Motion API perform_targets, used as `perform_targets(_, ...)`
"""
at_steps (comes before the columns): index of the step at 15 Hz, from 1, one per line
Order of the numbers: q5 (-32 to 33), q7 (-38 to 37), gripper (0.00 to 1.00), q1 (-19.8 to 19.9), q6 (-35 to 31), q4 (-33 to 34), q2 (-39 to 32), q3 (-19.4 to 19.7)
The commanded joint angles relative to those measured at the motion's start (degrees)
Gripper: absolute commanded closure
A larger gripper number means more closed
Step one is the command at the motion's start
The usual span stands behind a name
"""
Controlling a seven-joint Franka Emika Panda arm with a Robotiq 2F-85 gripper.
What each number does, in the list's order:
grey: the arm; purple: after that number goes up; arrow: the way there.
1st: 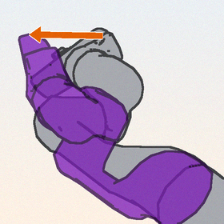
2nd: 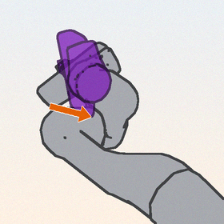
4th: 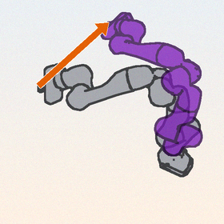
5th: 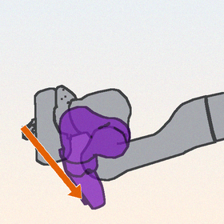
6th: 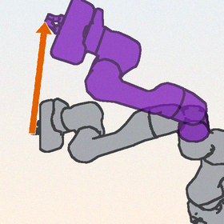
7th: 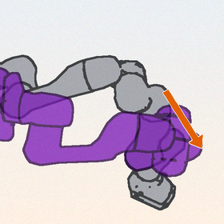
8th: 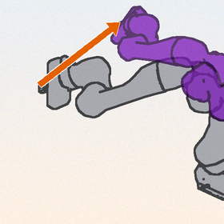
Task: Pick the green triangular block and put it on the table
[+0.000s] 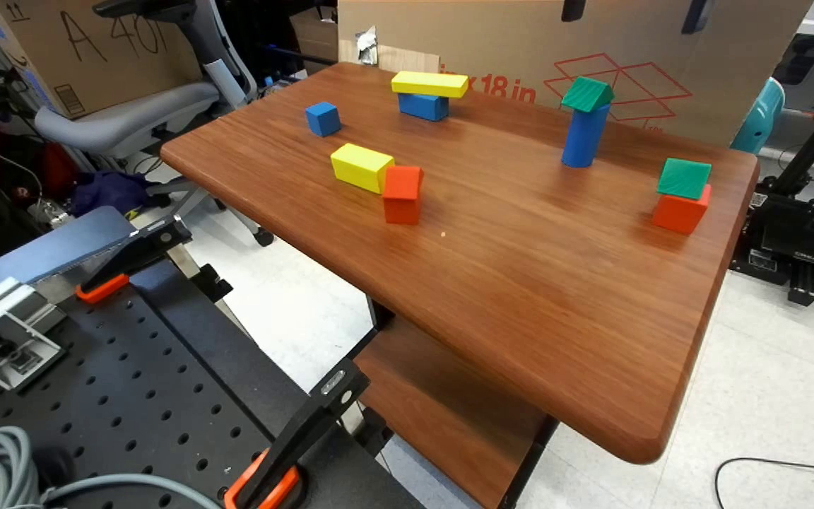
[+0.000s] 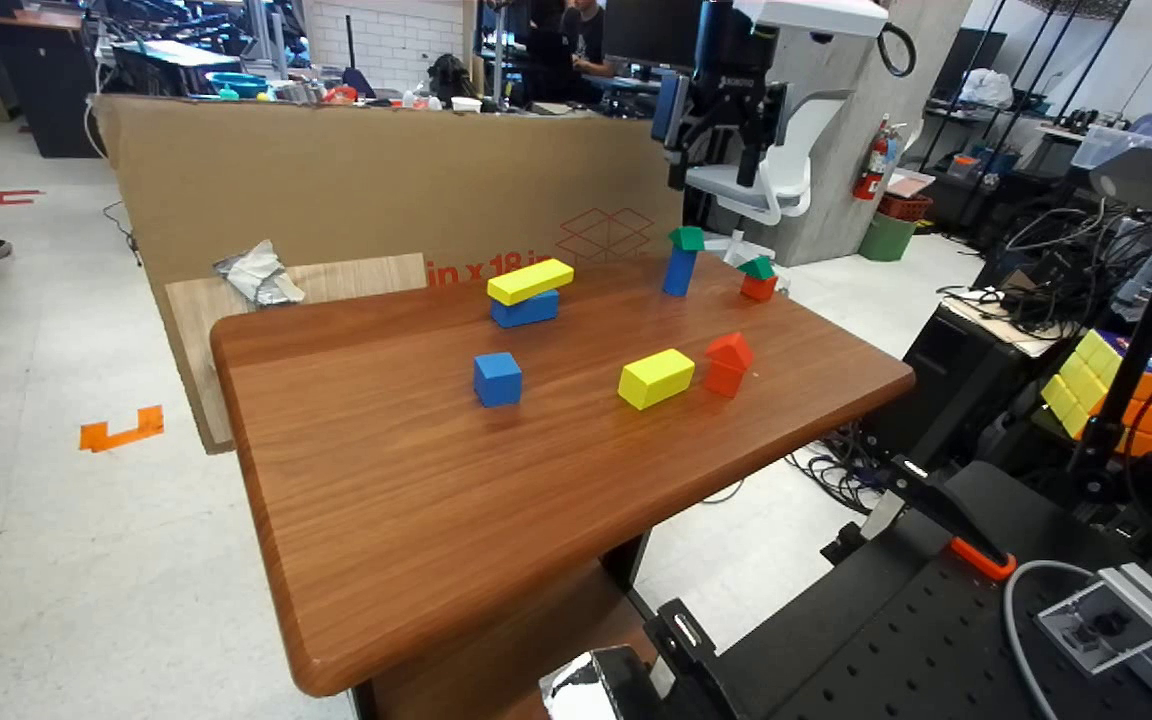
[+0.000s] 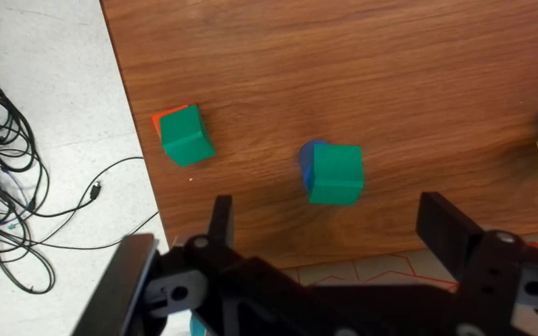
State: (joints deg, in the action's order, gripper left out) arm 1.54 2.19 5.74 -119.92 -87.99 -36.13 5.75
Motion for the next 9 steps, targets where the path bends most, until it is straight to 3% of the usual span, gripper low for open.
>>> perform_targets(1, 1.81, -2.21, 0.00, -0.97, 0.10, 3.95, -3.68, 0.01)
perform_targets(9, 3.04, -4.07, 0.00, -1.91, 0.80, 7.06, -7.66, 0.31)
